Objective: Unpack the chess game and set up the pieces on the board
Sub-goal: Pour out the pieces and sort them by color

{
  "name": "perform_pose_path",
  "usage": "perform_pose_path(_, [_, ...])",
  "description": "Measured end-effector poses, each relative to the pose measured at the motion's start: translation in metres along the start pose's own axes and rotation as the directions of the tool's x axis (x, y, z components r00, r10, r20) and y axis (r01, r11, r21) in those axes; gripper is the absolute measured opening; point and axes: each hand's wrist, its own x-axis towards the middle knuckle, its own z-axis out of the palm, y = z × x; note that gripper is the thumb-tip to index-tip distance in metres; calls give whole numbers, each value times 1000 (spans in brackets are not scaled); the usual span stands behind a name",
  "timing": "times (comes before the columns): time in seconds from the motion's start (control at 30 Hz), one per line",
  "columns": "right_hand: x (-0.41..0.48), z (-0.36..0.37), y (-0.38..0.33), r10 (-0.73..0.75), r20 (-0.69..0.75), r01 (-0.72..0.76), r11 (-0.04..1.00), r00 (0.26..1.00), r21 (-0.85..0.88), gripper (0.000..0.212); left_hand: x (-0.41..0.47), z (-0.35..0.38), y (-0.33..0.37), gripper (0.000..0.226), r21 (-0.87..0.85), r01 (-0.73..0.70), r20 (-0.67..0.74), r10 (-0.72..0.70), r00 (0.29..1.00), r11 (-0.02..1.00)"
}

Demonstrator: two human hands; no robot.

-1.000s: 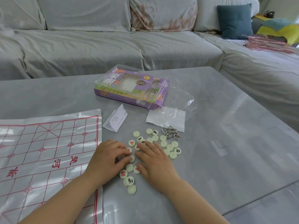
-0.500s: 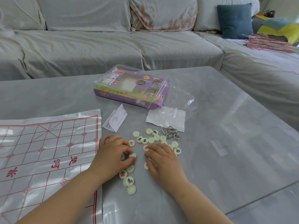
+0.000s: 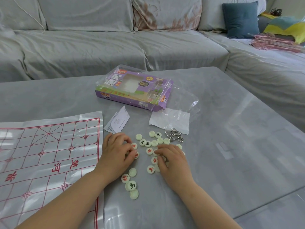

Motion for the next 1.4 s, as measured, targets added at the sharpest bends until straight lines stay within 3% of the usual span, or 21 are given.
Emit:
perform_pose_path(0.13, [1, -1, -1, 97, 61, -104, 987, 993, 121, 34, 0, -2, -4, 44, -98, 104, 32, -101, 994, 990])
perform_pose_path(0.23, [-1, -1, 0, 33, 25, -33, 999, 999, -11, 32, -4, -6, -5, 60, -173, 137, 62, -128, 990, 975])
perform_pose_path(0.4, [-11, 6, -11, -190, 80, 202, 963, 978, -176, 31, -13, -11, -2, 36, -96, -7, 65, 13, 998, 995])
perform_pose_path(0.53, [-14, 6, -13, -209, 112, 225, 963, 971, -148, 28, -13, -12, 1, 36, -141, 17, 82, -6, 997, 990])
perform_pose_path(0.7, [-13, -1, -8, -215, 82, 224, 969, 973, -109, 24, -12, -16, 3, 36, -293, 157, 86, -137, 987, 943])
perform_pose_path(0.83, [-14, -1, -7, -214, 86, 221, 972, 973, -81, 25, -16, -25, 1, 46, -226, 200, 173, -163, 971, 953])
perform_pose_path(0.93, [-17, 3, -10, -252, 91, 264, 951, 963, -160, 25, -19, -28, -2, 52, -221, 184, 236, -130, 963, 958])
perform_pose_path(1.17, [-10, 5, -3, -185, 0, 180, 959, 983, -218, 21, -17, -22, -6, 11, -101, 56, 203, -34, 979, 993])
perform_pose_path(1.3, [-14, 2, -3, -184, -14, 177, 965, 983, -194, 24, -15, -20, -6, 36, -18, -32, 187, 35, 982, 999])
perform_pose_path(1.4, [-18, -6, -1, -93, -37, 83, 973, 995, -214, 30, -13, -21, -2, 33, -60, 78, 231, -63, 971, 995])
